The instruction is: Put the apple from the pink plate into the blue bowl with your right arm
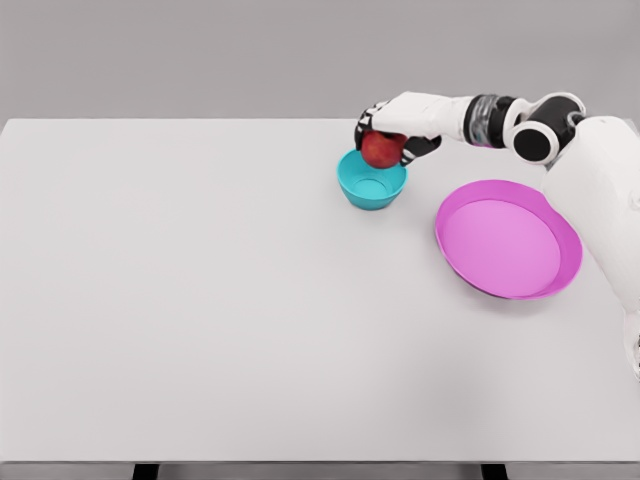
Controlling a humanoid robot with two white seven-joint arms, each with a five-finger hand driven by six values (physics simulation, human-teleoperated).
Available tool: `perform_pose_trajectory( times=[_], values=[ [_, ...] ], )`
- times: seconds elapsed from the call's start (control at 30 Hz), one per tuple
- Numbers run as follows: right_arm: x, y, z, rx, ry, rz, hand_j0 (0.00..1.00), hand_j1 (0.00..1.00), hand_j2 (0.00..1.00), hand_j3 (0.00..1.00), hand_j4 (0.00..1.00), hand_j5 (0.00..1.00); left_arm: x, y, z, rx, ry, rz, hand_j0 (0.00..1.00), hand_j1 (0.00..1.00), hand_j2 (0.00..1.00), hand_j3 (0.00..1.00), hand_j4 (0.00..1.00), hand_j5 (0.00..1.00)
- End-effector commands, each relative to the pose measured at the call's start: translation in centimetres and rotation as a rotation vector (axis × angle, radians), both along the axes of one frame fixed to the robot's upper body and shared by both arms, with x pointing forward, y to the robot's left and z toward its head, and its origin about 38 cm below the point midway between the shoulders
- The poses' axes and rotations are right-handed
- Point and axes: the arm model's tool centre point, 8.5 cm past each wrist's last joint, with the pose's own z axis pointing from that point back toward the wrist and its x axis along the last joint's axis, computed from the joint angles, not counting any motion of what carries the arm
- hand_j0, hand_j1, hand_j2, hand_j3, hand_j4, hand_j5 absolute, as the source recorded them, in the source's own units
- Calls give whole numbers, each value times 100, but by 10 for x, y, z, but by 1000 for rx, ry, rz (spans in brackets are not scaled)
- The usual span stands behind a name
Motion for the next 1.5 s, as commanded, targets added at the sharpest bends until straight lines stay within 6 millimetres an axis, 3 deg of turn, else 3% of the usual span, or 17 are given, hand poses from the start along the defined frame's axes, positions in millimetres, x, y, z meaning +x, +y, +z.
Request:
perform_pose_trajectory(
  times=[0.0,0.2,0.27,0.3,0.33,0.57,0.67,0.8,0.87,0.97,1.07,1.17,1.23,1.33,1.47],
  values=[
    [3,4,-10,2,28,-12,47,47,47,47,47,47,0,0,0,0,0,0,100,100,100,100,100,100],
    [6,8,-17,-6,51,-22,48,48,48,48,48,48,0,0,0,0,0,0,100,100,100,100,100,100],
    [6,8,-17,-9,47,-23,53,53,53,53,53,53,0,0,0,0,0,0,100,100,100,100,100,100],
    [7,9,-16,-8,46,-21,65,65,65,65,65,65,0,0,0,0,0,0,100,100,100,100,100,100],
    [7,8,-15,-7,45,-22,100,100,100,100,100,100,0,0,0,0,0,0,100,100,100,100,100,100],
    [6,10,-13,-7,37,-14,100,100,100,100,100,100,0,0,0,0,0,0,100,100,100,100,100,100],
    [5,14,14,8,-26,21,100,100,100,100,100,100,0,0,0,0,0,0,100,100,100,100,100,100],
    [-17,-37,91,70,-231,29,100,100,100,100,100,100,0,0,0,0,0,0,100,100,100,100,100,100],
    [-33,-73,96,154,-217,37,100,100,100,100,100,100,0,0,0,0,0,0,100,100,100,100,100,100],
    [-51,-117,86,162,-197,-21,100,100,100,100,100,100,0,0,0,0,0,0,100,100,100,100,100,100],
    [-78,-129,50,219,-162,-42,100,100,100,100,100,100,0,0,0,0,0,0,100,100,100,100,100,100],
    [-95,-139,53,271,-201,-60,100,100,100,100,100,100,0,0,0,0,0,0,100,100,100,100,100,100],
    [-100,-148,45,273,-185,-83,100,100,100,100,100,100,0,0,0,0,0,0,100,100,100,100,100,100],
    [-105,-148,28,278,-147,-87,100,100,100,100,100,100,0,0,0,0,0,0,100,100,100,100,100,100],
    [-106,-149,24,276,-138,-91,100,100,100,100,100,100,0,0,0,0,0,0,100,100,100,100,100,100]
  ],
)
